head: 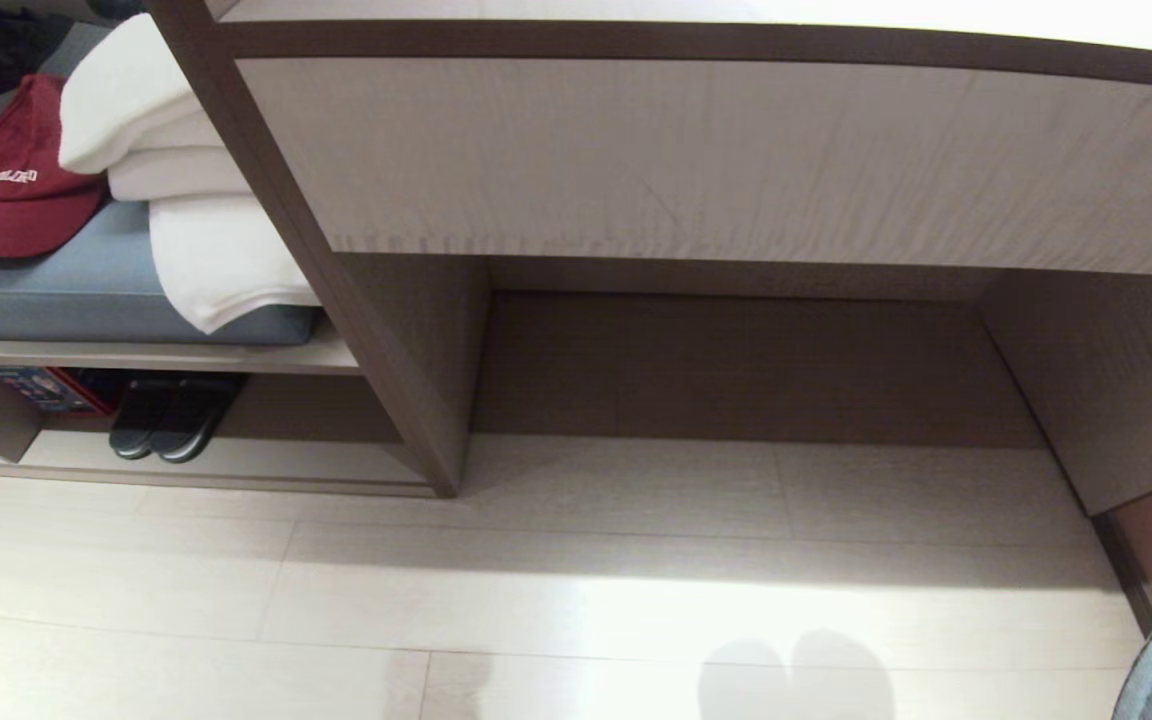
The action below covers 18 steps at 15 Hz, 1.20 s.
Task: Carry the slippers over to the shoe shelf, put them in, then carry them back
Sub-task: Place the slippers into the shoe cabinet
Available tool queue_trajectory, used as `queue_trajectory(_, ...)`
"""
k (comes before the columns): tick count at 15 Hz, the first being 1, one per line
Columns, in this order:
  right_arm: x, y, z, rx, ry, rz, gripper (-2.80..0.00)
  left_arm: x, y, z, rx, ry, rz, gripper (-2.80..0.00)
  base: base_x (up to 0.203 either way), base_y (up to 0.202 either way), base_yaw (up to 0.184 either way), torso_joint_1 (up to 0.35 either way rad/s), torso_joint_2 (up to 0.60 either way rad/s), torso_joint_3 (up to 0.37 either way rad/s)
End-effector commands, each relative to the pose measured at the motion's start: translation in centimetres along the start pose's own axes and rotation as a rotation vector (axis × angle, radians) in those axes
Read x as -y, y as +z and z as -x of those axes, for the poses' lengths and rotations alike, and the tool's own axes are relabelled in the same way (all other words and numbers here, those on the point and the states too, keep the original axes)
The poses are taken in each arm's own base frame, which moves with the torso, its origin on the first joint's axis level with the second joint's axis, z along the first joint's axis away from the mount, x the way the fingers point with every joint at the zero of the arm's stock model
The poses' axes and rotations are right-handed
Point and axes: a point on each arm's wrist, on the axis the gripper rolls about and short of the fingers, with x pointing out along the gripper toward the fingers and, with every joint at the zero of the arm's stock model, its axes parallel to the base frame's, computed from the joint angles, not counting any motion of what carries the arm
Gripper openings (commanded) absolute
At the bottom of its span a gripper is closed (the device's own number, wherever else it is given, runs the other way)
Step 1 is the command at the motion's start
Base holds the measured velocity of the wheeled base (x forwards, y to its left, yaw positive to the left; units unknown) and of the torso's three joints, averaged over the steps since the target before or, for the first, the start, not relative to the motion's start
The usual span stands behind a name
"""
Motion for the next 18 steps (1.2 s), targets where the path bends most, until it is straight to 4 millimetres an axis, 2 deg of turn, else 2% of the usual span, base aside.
queue_trajectory(1,0.0,0.0,0.01,0.002,0.001,0.001,-2.8,0.0,0.0,0.0,0.0,0.0,0.001,-2.8,0.0,0.0,0.0,0.002,0.0,0.207)
queue_trajectory(18,0.0,0.0,0.01,0.002,0.001,0.001,-2.8,0.0,0.0,0.0,0.0,0.0,0.001,-2.8,0.0,0.0,0.0,0.005,0.0,0.203)
